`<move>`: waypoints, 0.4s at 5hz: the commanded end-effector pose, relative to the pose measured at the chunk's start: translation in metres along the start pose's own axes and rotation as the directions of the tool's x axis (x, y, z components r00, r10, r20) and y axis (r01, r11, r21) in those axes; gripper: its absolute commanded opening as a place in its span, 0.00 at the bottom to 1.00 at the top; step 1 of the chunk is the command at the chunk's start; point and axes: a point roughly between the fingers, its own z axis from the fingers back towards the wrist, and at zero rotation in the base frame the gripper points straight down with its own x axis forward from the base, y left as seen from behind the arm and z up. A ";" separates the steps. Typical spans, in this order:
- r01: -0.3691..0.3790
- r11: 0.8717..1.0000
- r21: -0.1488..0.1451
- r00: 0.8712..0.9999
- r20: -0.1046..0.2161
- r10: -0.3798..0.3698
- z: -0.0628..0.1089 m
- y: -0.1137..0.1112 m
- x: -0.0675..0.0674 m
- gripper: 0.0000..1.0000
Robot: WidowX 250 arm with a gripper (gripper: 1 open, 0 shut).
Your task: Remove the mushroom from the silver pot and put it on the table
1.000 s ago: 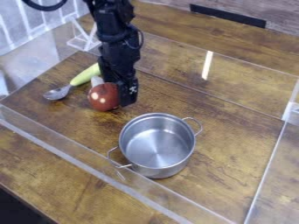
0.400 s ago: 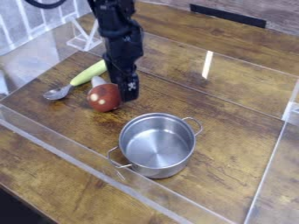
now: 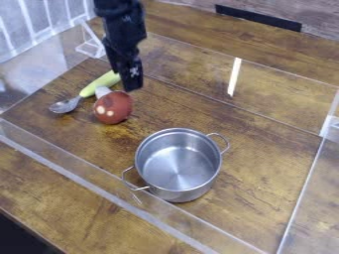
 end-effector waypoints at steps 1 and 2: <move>-0.001 0.999 0.035 0.998 0.056 -0.001 0.047 0.017 0.000 1.00; -0.054 0.998 0.024 0.997 0.050 0.053 0.059 0.022 0.004 1.00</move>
